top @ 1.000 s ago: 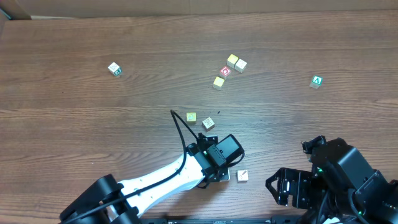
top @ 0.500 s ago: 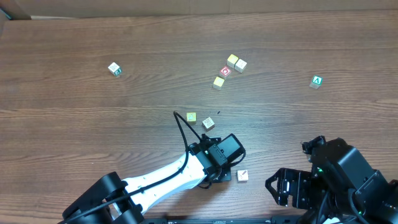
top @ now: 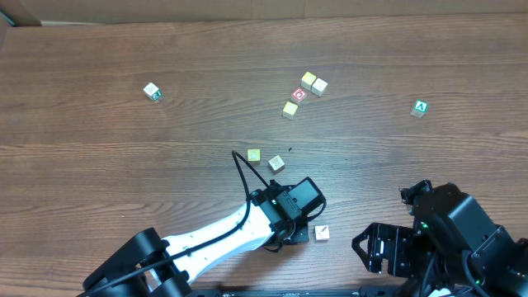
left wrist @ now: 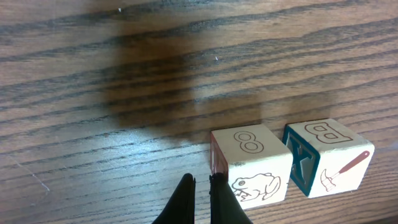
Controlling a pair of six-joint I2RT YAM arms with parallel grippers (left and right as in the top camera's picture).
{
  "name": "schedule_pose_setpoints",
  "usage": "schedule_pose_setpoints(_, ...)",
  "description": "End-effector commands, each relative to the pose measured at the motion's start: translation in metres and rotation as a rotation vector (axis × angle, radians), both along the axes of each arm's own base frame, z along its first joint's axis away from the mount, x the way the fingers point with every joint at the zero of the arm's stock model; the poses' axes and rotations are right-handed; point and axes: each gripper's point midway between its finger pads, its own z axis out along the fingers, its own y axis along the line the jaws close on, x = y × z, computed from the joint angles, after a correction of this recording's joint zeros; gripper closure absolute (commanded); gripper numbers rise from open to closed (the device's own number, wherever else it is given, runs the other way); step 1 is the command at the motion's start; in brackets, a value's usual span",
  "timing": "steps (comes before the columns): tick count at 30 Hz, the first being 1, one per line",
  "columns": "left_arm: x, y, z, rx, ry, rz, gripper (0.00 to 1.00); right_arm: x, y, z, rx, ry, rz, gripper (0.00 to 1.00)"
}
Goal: Flip 4 blocks
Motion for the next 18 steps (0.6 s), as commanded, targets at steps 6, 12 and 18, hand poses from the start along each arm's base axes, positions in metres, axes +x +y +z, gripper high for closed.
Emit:
schedule_pose_setpoints(6,-0.0048,-0.001,-0.0029,-0.005,0.024,-0.006,0.96,0.0001,0.001,0.0079,0.02,-0.026,0.01,0.09)
schedule_pose_setpoints(12,-0.0043,-0.0027,-0.0025,-0.012,0.024,0.0,0.96,0.0002,0.001,0.008,0.02,-0.027,0.01,0.09)
schedule_pose_setpoints(18,-0.0033,-0.0044,-0.0022,-0.02,0.02,-0.001,0.96,0.0002,0.001,0.008,0.02,-0.027,0.01,0.09)
